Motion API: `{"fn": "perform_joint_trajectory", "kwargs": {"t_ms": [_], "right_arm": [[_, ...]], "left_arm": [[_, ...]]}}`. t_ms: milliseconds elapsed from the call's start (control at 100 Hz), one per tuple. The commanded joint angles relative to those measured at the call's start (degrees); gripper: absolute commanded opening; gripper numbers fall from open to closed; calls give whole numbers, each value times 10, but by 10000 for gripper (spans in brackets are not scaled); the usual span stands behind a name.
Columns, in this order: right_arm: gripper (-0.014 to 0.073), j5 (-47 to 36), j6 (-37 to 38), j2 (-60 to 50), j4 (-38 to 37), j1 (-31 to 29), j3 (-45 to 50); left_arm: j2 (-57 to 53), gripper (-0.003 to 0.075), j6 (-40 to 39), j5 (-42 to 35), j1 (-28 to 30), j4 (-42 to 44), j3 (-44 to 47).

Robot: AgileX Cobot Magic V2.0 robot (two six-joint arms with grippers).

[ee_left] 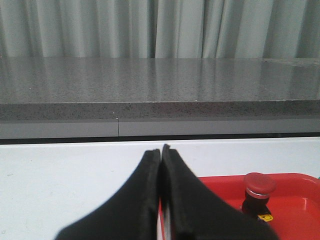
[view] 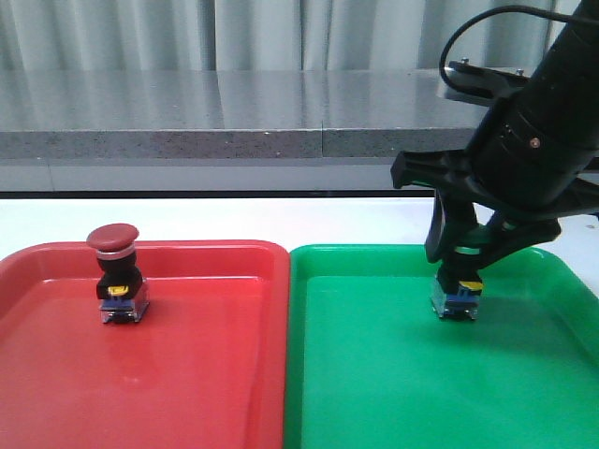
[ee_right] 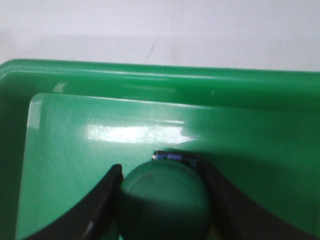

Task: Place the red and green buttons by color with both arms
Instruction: 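Carry the green button forward and lower it into the green tray, then open the right gripper and raise it away from the button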

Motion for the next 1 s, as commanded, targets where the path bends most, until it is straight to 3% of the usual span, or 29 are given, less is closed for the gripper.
{"fn": "perform_joint_trajectory", "kwargs": {"t_ms": [0,210,400,520,990], "right_arm": [[236,-22,1,-13,-2,-1,-12],[276,-8,1,-13,-2,0,-12],[543,0,1,-13,-2,0,-12],[650,0,1,-14,-2,0,-12],[655,-12,-2,-123,-24,0,-12]], "left_arm": [[-17,-19,0,-43,1,-2,25],[-17,-19,0,-43,1,-2,25],[-17,-19,0,-43,1,-2,25],[-17,-19,0,-43,1,-2,25],[-17,-19,0,-43,1,-2,25]]}}
